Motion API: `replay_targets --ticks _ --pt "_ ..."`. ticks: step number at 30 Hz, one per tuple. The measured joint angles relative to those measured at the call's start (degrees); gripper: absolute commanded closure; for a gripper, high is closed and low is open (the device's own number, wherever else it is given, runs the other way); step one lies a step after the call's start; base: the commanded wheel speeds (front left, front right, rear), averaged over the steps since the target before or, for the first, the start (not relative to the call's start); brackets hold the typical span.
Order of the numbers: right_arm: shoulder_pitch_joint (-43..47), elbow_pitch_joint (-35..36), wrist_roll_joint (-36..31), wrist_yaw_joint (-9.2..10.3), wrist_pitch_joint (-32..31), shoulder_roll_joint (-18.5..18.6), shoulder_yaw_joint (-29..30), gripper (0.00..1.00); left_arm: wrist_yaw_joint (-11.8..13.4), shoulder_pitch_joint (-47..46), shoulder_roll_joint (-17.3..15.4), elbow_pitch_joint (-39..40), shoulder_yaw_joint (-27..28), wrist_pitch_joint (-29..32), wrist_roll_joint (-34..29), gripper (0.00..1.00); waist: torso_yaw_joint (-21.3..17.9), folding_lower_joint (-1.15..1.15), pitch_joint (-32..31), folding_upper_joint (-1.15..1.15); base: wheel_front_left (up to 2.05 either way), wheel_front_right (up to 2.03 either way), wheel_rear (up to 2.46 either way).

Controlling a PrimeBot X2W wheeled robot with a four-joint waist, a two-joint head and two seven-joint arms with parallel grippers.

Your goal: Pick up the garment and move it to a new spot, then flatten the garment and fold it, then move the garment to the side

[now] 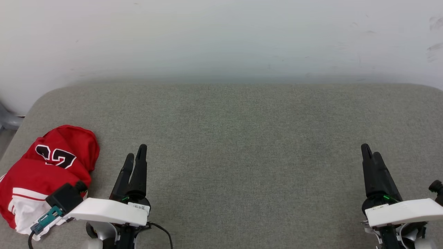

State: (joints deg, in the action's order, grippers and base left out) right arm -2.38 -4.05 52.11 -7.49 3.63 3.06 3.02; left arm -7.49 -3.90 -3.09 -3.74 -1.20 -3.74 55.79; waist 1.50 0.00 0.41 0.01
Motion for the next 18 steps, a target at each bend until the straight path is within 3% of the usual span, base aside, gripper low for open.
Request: replay_targets --ticks 18 --pt "1.5 5.1 -22.7 0.0 -1.6 -0.1 -0.7 0.0 0.4 0.2 -1.6 -0.4 -1.1 -3.1 -20.5 0.0 0.4 0.0 0.3 0.0 0.0 0.0 0.0"
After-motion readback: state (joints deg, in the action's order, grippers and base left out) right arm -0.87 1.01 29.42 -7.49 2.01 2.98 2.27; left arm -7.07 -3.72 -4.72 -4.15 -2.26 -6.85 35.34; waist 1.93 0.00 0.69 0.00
